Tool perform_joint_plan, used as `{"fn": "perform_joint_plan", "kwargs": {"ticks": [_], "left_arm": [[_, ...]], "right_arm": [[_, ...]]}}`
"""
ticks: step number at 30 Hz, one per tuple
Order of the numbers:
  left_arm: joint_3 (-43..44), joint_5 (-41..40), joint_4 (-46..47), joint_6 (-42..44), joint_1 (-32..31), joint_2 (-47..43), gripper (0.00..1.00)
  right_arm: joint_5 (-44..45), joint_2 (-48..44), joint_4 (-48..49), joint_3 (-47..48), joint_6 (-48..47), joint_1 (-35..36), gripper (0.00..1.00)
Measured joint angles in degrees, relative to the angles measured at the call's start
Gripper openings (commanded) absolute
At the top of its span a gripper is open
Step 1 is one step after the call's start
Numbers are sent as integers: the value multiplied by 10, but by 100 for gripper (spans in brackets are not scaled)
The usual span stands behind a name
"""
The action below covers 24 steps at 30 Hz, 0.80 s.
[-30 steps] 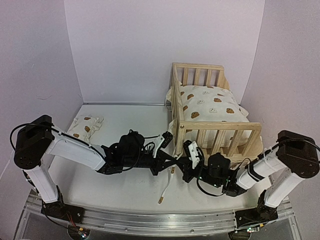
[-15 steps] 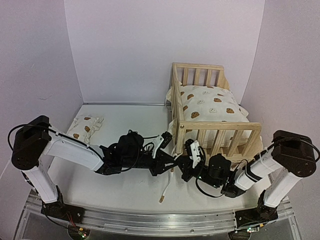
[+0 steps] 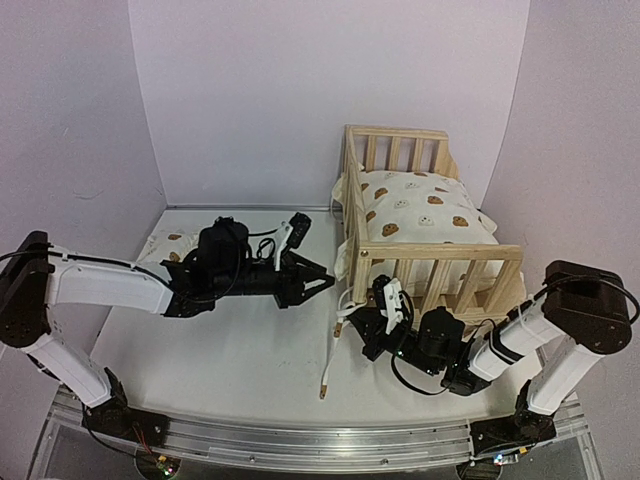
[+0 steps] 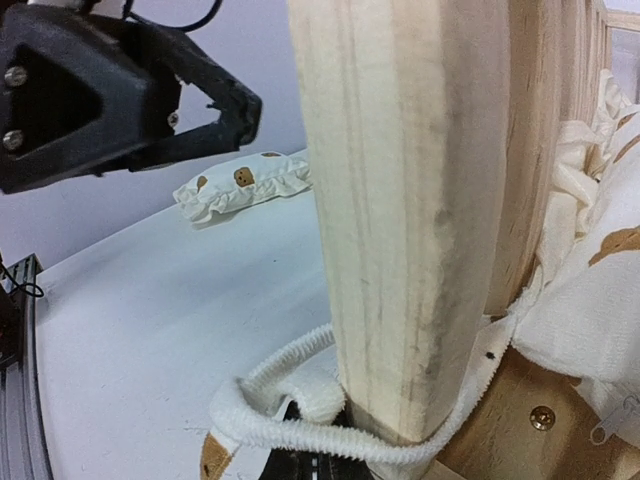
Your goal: Set up the pet bed
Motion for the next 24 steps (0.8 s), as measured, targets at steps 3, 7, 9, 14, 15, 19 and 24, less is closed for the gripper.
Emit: {"fn": "perform_joint_plan", "kwargs": {"ticks": [3, 7, 9, 14, 15, 19, 24], "left_arm": [[62, 35, -32, 22, 9, 51, 23], [101, 87, -53, 60, 9, 110, 23], [101, 108, -70, 78, 7, 123, 25], [101, 137, -87, 115, 7, 131, 28], [101, 140, -87, 118, 7, 131, 28], [101, 142, -87, 130, 7, 140, 28], [111, 142, -94, 134, 6, 163, 27]], "right_arm": [[0, 0, 0, 0, -1, 0, 0], [0, 0, 0, 0, -1, 0, 0], [-1, 0, 1, 0, -1, 0, 0], [-1, 0, 1, 0, -1, 0, 0], [-1, 0, 2, 0, -1, 0, 0], [-2, 0, 3, 0, -1, 0, 0], [-4, 0, 2, 0, -1, -1, 0]]}}
